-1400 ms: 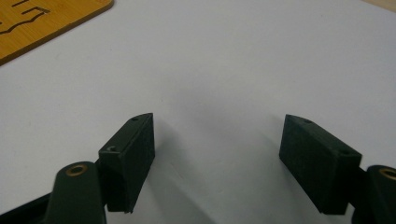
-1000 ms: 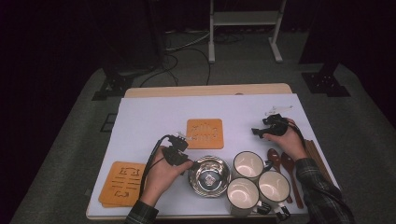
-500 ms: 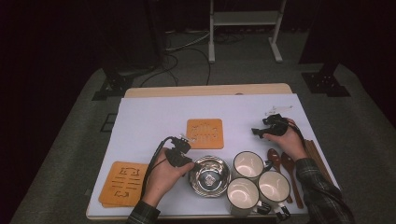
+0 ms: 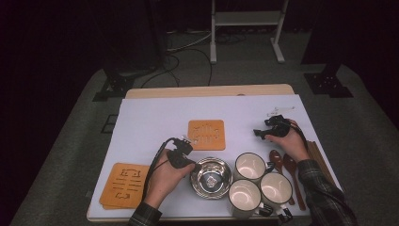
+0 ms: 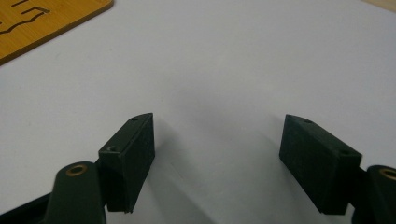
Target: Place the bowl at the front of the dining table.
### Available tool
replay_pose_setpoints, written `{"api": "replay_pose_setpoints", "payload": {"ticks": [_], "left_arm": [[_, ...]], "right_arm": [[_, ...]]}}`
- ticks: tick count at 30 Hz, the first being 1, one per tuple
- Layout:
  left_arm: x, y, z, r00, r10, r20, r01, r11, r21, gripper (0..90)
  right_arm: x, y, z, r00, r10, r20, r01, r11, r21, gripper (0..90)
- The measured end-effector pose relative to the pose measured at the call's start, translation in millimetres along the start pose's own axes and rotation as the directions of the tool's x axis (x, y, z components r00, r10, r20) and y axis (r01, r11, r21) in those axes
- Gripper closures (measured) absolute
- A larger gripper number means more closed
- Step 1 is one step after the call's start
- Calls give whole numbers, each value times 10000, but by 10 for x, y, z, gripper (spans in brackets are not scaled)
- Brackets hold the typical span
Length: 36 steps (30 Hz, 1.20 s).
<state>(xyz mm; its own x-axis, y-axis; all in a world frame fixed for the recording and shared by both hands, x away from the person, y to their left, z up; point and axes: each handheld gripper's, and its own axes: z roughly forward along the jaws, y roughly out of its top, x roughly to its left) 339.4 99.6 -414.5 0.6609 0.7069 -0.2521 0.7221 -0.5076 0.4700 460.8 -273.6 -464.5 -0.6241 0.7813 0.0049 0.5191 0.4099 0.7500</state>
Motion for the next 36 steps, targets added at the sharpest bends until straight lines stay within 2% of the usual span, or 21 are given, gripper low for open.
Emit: {"api": "replay_pose_setpoints", "payload": {"ticks": [11,27,36], "left_arm": [[-12,9,-11,9998,83,197,-85,9999,66,784],[-16,38,-85,9998,74,163,-71,9998,-172,812],[-26,75,-147,9997,204,132,-200,9995,-264,822]], "right_arm": [[0,0,0,10000,-4,3,4,10000,-1,250],[-3,0,0,10000,-22,-4,22,10000,8,249],[-4,-1,0,10000,-33,-7,33,10000,7,249]]}}
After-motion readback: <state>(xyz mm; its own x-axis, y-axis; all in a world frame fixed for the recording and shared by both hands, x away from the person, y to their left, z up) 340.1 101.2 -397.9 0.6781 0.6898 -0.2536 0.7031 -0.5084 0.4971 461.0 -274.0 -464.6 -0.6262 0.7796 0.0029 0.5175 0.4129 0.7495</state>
